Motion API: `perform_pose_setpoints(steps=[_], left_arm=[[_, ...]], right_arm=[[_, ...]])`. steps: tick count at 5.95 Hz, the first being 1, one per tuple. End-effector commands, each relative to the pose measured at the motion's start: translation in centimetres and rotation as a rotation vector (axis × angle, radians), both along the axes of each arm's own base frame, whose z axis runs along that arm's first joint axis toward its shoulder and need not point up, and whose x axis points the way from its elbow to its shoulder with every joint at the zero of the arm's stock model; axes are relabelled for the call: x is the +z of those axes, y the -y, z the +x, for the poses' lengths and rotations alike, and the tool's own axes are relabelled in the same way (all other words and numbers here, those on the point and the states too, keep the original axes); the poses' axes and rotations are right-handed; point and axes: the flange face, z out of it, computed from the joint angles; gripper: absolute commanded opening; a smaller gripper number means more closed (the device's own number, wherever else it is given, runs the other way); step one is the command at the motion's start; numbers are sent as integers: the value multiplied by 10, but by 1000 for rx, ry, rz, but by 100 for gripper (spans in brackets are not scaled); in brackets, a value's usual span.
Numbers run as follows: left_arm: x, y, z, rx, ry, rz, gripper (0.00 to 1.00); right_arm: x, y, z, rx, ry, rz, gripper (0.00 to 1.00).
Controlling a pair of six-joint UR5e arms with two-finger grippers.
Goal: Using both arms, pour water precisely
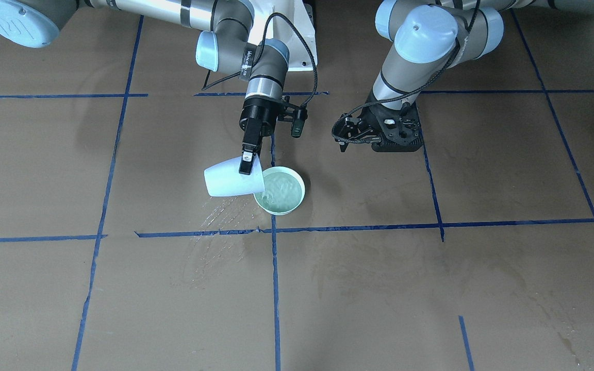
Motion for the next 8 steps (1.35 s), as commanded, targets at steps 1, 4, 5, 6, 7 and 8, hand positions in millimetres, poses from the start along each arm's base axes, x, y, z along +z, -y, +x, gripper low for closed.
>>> perform_pose_setpoints(steps=[1, 4, 5, 6, 7, 8], left_arm=[[0, 1, -1, -2, 0, -1, 100], [-7, -1, -7, -4, -13, 8, 100], [-7, -1, -8, -6, -12, 7, 100], [-8, -1, -9, -7, -13, 8, 100], [-8, -1, -9, -7, -12, 7, 100], [-8, -1, -9, -7, -12, 7, 100]], right_arm=[[-11, 0, 8, -3, 195, 16, 0], [12, 8, 30, -20, 946, -61, 0], [13, 15, 58, -12, 1098, -109, 0], [13, 21, 101, -5, 1271, -173, 0], [21, 33, 136, 72, 1575, -285, 0], [50, 36, 169, 113, 1579, -282, 0]])
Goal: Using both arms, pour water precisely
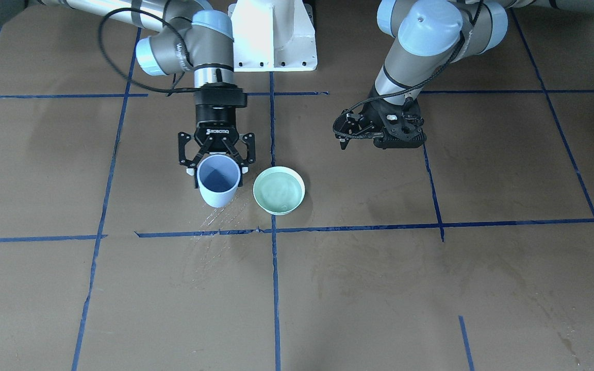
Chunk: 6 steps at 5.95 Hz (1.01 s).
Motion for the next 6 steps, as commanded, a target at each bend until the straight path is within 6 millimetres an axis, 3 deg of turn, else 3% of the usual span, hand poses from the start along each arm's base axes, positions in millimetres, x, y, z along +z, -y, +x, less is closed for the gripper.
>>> perform_pose_setpoints(steps=[1, 2, 4, 5, 6], left_arm=[[-1, 1, -1, -3, 0, 0, 100], [0, 2, -2, -5, 1, -1, 100], [0, 2, -2, -5, 2, -2, 100], [0, 2, -2, -5, 1, -1, 100], [0, 2, -2, -5, 1, -1, 100]], right_arm=[[49, 10, 78, 64, 69, -69, 0], [93, 12, 118, 99, 62, -127, 0], [199, -16, 204, 84, 102, -141, 0], [240, -24, 234, 101, 90, -154, 0], [277, -25, 239, 111, 105, -150, 0]])
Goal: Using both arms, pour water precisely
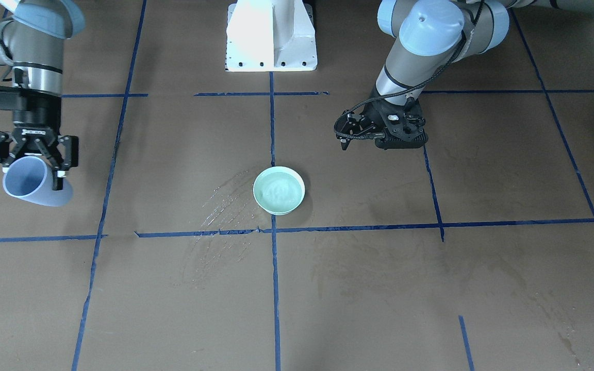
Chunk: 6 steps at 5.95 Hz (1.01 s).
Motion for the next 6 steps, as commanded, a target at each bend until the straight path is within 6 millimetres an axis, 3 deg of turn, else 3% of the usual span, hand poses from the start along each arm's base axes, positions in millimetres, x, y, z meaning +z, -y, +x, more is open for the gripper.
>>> perform_pose_setpoints(steps=[1, 2, 3, 6], left_arm=[[0, 0, 0, 0, 1, -1, 100], [0, 0, 0, 0, 0, 0, 100], [0, -1, 1, 1, 0, 0, 100], [-1, -1, 0, 1, -3, 2, 100]], right_arm=[[88, -3, 23, 20, 9, 13, 0], [123, -4, 34, 24, -12, 17, 0], [150, -18, 56, 16, -42, 15, 0], [189, -27, 66, 11, -60, 3, 4]])
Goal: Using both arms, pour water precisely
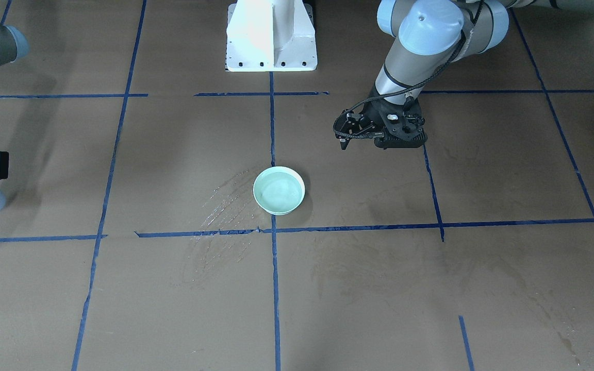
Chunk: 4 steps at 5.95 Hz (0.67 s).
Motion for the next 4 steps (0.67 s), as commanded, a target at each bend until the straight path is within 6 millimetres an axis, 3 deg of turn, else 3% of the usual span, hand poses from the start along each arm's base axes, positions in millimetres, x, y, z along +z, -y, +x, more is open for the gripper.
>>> perform_pose_setpoints(steps=[1, 2, 3, 4], left_arm=[[0, 0, 0, 0, 0, 0, 100], [2, 0, 0, 0, 2, -2, 100], [2, 0, 0, 0, 2, -2, 100], [2, 0, 0, 0, 2, -2, 100]], right_arm=[[11, -2, 2, -2, -4, -2, 10], [7, 0, -2, -3, 4, 4, 24], [5, 1, -3, 5, 6, 10, 82], [3, 1, -3, 11, 8, 15, 100]])
